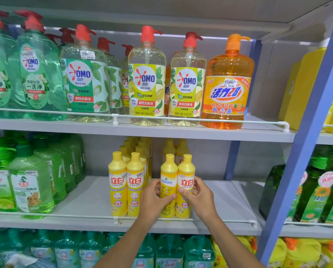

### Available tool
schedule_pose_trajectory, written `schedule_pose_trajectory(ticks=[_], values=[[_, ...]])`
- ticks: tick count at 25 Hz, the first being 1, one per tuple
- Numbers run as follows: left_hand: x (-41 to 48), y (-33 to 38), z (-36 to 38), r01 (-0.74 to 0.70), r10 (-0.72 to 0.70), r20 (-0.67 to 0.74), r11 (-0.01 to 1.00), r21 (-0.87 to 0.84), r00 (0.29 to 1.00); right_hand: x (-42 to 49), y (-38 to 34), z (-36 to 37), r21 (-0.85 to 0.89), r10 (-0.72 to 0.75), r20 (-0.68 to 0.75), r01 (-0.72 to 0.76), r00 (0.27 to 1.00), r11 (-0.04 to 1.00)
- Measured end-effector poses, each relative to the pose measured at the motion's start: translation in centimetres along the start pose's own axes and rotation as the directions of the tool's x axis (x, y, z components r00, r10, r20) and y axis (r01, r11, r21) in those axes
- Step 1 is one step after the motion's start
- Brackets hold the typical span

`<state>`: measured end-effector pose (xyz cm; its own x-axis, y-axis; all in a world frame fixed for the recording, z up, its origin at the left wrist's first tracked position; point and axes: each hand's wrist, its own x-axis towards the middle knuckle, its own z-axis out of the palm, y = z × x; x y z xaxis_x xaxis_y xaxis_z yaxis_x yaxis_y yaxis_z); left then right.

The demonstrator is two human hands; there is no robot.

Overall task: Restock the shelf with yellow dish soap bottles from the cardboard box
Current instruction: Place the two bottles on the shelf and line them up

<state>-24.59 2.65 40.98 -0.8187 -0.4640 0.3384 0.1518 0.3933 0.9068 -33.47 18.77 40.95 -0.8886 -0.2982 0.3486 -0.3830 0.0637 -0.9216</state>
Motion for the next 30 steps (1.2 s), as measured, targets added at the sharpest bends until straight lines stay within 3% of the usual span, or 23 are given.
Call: schedule_pose_trajectory(ticks=[4,8,13,20,24,30], values=[[0.8,-0.5,-1.3,0.024,-0.024,0.133,1.000,0.006,0.991,-0.1,0.0,0.2,-0.009,0.001,-0.008,-0.001,1.000,1.000],[0.4,-0.2,-1.4,-0.005,0.008,0.162,1.000,-0.017,0.987,-0.3,-0.1,0.2,-0.019,-0.008,-0.030,0.008,1.000,1.000],[0.6,-0.3,0.3,0.006,-0.006,0.035,1.000,0.011,0.999,-0.6,-0.1,0.6,-0.027,-0.011,-0.048,0.009,0.999,1.000],[1.2,-1.2,-0.9,0.035,-0.024,0.246,0.998,-0.042,0.969,-0.8,-0.2,0.8,-0.058,-0.009,-0.063,0.006,0.998,0.998],[0.5,-1.6,-0.6,0.070,-0.051,0.174,0.992,-0.103,0.983,-0.9,-0.5,0.6,-0.106,-0.027,-0.046,0.022,0.999,0.994],[-0.1,-2.0,-0.4,0.006,0.005,0.136,0.997,-0.076,0.991,-1.1,0.1,0.4,-0.124,0.014,-0.070,-0.023,0.997,0.992]])
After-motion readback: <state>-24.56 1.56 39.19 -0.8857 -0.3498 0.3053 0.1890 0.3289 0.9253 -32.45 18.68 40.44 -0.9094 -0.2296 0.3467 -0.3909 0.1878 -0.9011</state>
